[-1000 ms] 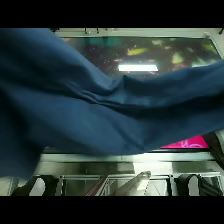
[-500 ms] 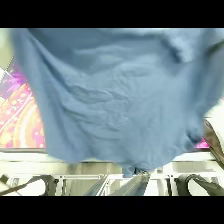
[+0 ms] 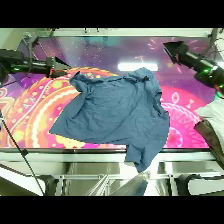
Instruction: Fold the shirts.
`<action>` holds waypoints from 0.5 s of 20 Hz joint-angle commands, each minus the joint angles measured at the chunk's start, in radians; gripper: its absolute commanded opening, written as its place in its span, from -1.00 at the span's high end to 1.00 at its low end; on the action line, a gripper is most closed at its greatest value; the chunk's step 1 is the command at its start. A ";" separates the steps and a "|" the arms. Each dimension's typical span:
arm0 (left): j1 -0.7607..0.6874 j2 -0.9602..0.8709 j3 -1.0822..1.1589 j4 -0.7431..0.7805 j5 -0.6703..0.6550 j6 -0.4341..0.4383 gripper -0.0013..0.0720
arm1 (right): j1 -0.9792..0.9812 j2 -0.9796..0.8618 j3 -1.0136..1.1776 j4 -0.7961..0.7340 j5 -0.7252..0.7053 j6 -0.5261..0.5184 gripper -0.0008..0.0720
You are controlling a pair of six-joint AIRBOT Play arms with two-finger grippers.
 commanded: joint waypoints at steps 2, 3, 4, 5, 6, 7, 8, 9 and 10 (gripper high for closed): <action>0.087 0.004 0.043 0.114 0.208 -0.174 -1.00 | -0.169 0.060 -0.011 -0.298 0.287 0.238 -0.03; 0.096 0.033 -0.019 0.180 0.233 -0.180 -1.00 | -0.196 0.084 -0.053 -0.324 0.333 0.254 -0.03; 0.102 0.072 -0.105 0.266 0.247 -0.185 -1.00 | -0.216 0.110 -0.117 -0.329 0.373 0.254 -0.03; 0.113 0.114 -0.195 0.364 0.241 -0.184 -1.00 | -0.230 0.139 -0.189 -0.328 0.404 0.248 -0.03; 0.127 0.155 -0.286 0.456 0.227 -0.180 -1.00 | -0.239 0.172 -0.265 -0.328 0.419 0.228 -0.03; 0.153 0.195 -0.378 0.541 0.188 -0.180 -1.00 | -0.243 0.213 -0.348 -0.323 0.415 0.202 -0.03; 0.186 0.226 -0.456 0.597 0.155 -0.173 -1.00 | -0.242 0.253 -0.426 -0.298 0.414 0.165 -0.03; 0.220 0.247 -0.516 0.621 0.129 -0.145 -1.00 | -0.239 0.288 -0.491 -0.270 0.415 0.137 -0.03; 0.262 0.259 -0.566 0.617 0.113 -0.110 -1.00 | -0.234 0.323 -0.549 -0.244 0.415 0.110 -0.02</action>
